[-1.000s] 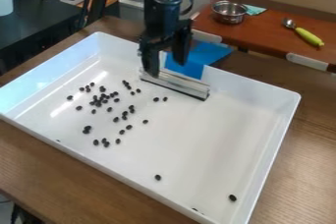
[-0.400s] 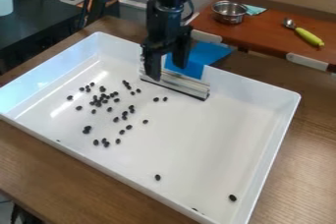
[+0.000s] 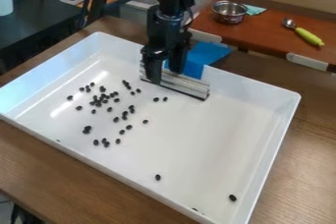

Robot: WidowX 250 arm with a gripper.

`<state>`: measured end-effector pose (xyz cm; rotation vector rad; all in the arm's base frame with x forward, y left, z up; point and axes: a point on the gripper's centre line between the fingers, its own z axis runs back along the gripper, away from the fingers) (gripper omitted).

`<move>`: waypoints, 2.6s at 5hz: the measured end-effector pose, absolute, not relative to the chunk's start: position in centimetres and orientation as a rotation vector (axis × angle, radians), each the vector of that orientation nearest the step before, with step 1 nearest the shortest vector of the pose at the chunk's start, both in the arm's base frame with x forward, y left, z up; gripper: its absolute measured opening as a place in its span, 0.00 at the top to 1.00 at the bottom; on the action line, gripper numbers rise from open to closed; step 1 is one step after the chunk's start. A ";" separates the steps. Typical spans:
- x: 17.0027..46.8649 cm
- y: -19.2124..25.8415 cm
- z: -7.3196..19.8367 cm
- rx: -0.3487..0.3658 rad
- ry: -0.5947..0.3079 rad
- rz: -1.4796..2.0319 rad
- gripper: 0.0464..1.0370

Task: Sweep into pile

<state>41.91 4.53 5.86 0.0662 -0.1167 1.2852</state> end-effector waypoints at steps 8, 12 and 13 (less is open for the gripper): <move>29.7 5.4 4.9 0.041 -0.178 1.155 0.69; 29.8 7.0 7.9 -0.057 -0.208 1.258 0.69; 33.1 7.4 9.5 -0.087 -0.208 1.325 0.69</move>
